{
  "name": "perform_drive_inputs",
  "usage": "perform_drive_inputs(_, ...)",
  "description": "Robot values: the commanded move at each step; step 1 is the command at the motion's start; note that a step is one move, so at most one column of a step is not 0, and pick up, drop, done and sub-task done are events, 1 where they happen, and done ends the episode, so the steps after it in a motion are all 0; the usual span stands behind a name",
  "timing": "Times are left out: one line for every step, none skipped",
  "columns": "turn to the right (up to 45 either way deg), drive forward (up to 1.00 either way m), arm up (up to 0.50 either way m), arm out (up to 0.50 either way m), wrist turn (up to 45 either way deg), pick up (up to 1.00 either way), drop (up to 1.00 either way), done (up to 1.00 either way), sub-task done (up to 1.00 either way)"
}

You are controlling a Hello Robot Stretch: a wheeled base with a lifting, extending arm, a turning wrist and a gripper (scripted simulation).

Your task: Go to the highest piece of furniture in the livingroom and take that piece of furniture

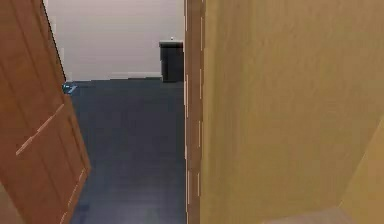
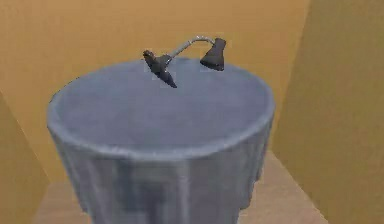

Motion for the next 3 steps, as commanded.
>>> perform_drive_inputs(45.0, 0.0, 0.0, 0.0, 0.0, 0.0, 0.0, 0.0, 0.0)
perform_drive_inputs(18.0, 0.0, 0.0, 0.0, 0.0, 0.0, 0.0, 0.0, 0.0)
perform_drive_inputs(0.0, 0.15, 0.0, 0.0, 0.0, 0.0, 0.0, 0.0, 0.0)
